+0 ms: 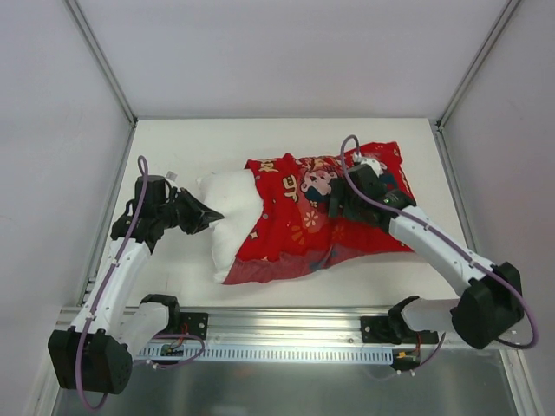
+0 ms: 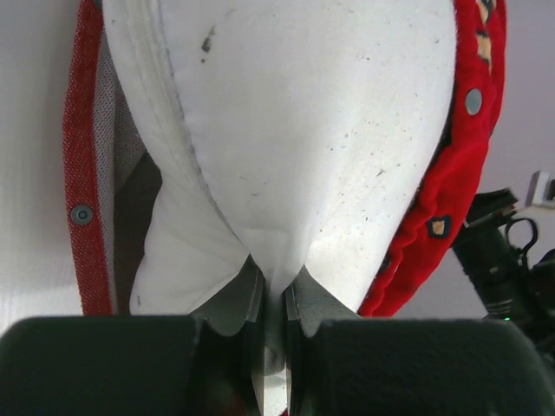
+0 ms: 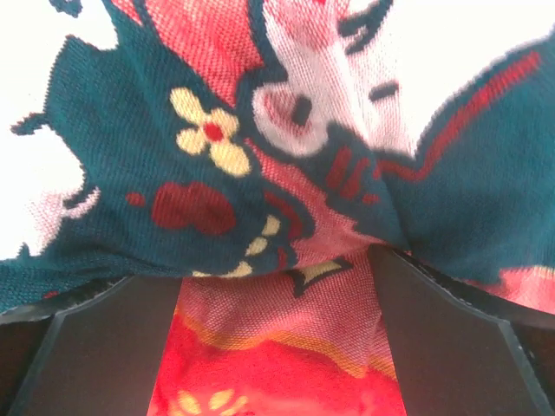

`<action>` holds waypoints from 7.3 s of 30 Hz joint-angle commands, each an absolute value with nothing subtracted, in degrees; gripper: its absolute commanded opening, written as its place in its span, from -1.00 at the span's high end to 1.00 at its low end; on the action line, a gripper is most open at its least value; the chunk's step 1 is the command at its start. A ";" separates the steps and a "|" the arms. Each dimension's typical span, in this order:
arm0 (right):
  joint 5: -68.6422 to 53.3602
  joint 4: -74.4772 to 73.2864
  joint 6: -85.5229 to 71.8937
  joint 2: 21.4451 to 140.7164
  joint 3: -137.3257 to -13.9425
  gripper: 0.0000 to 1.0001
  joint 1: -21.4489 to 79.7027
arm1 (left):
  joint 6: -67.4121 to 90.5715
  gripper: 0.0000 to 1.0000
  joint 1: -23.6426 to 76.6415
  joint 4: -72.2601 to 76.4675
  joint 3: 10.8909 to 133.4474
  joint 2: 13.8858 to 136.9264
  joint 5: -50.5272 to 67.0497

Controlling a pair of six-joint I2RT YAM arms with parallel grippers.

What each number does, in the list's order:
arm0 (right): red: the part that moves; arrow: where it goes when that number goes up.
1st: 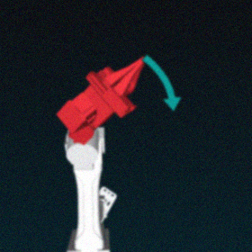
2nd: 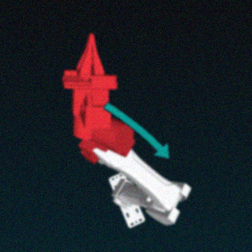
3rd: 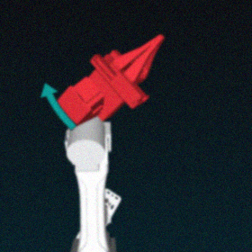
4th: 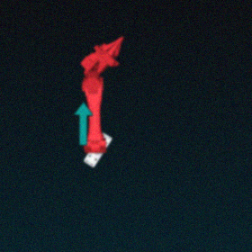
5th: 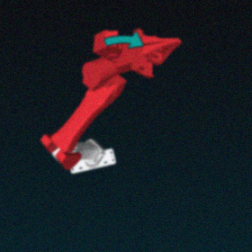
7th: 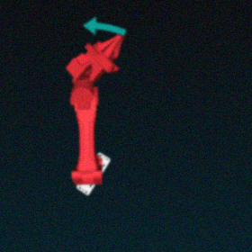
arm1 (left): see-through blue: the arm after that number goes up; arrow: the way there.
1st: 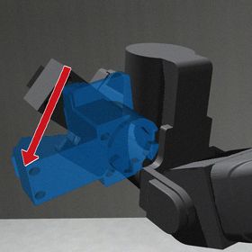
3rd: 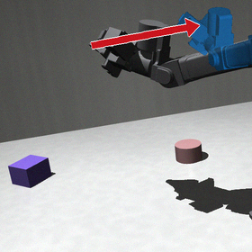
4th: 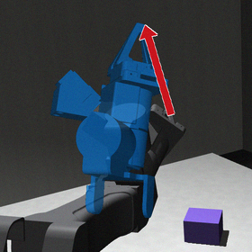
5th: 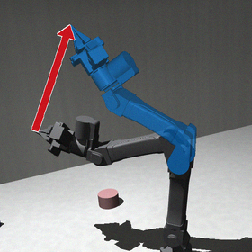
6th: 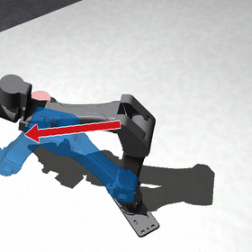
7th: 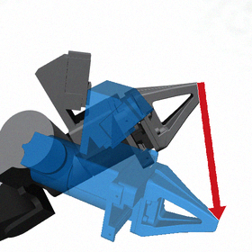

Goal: Remove the pillowcase from the pillow

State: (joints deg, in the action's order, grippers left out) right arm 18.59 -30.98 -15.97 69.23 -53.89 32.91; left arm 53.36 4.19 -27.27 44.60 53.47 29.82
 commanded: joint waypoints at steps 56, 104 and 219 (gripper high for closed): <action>25.59 -44.39 -14.79 46.65 -57.98 -0.65 55.10 | 40.79 1.00 -13.71 -30.06 53.97 54.85 51.05; 9.14 -35.95 -7.56 83.24 -87.54 0.99 15.73 | 35.33 1.00 -12.57 -38.06 63.18 47.98 50.81; 16.60 -55.37 -2.37 111.01 -113.47 0.34 42.46 | 45.97 1.00 27.07 -44.30 62.93 74.81 -0.96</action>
State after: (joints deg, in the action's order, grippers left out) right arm 13.37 -51.53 -3.38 111.33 -111.57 44.07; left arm 47.33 27.03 -41.43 65.10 77.38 -0.05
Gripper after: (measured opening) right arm 0.631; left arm 0.020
